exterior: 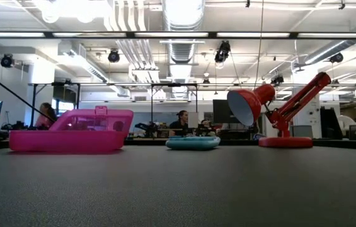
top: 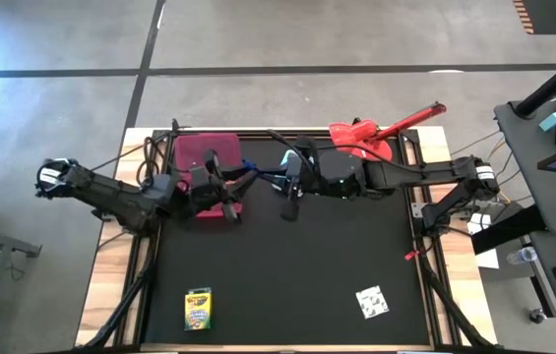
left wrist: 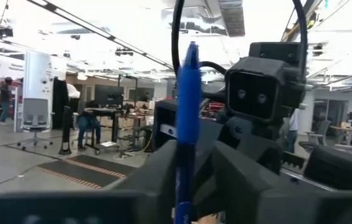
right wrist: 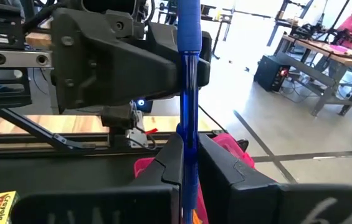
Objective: Pack school essentials
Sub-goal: Put the blue pen into the red supply box
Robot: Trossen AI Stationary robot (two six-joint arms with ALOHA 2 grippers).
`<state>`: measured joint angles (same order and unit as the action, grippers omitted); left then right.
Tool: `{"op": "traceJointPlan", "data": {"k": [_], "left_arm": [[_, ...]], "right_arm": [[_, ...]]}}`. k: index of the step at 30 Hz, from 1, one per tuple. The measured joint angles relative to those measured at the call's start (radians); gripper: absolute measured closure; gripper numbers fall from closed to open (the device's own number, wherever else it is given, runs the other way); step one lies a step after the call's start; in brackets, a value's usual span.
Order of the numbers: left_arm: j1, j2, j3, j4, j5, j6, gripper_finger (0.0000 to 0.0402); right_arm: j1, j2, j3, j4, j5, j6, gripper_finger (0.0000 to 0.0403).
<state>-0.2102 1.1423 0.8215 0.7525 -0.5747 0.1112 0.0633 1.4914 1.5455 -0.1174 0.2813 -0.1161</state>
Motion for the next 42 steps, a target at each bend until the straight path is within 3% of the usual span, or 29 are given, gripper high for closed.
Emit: {"op": "traceJointPlan", "data": {"k": [3,5,16,26,30,34,42], "left_arm": [[0.012,0.000,-0.002,0.000,0.022,0.000,0.0375],[0.018,0.000,-0.002,0.000,0.027,0.001,0.0390],[0.046,0.000,-0.005,-0.001,0.061,0.000,0.0376],[0.085,0.000,-0.009,-0.009,0.076,0.000,0.0376],[0.113,0.000,-0.009,-0.033,0.077,0.000,0.0376],[0.150,0.000,-0.009,-0.112,0.079,0.001,0.0376],[0.232,0.000,-0.003,-0.547,0.085,-0.003,0.0376]], "right_arm": [[-0.004,0.000,0.000,-0.001,0.000,0.001,0.0383],[-0.004,-0.001,0.000,-0.003,0.000,0.004,0.0383],[-0.009,-0.003,0.000,-0.010,0.007,0.037,0.0375],[-0.049,-0.056,0.000,-0.103,0.007,0.038,0.0250],[-0.060,-0.112,0.024,-0.252,0.008,0.081,0.0211],[-0.073,-0.165,0.079,-0.492,0.008,0.279,0.0195],[-0.072,-0.229,0.117,-0.984,0.007,0.561,0.0193]]}}
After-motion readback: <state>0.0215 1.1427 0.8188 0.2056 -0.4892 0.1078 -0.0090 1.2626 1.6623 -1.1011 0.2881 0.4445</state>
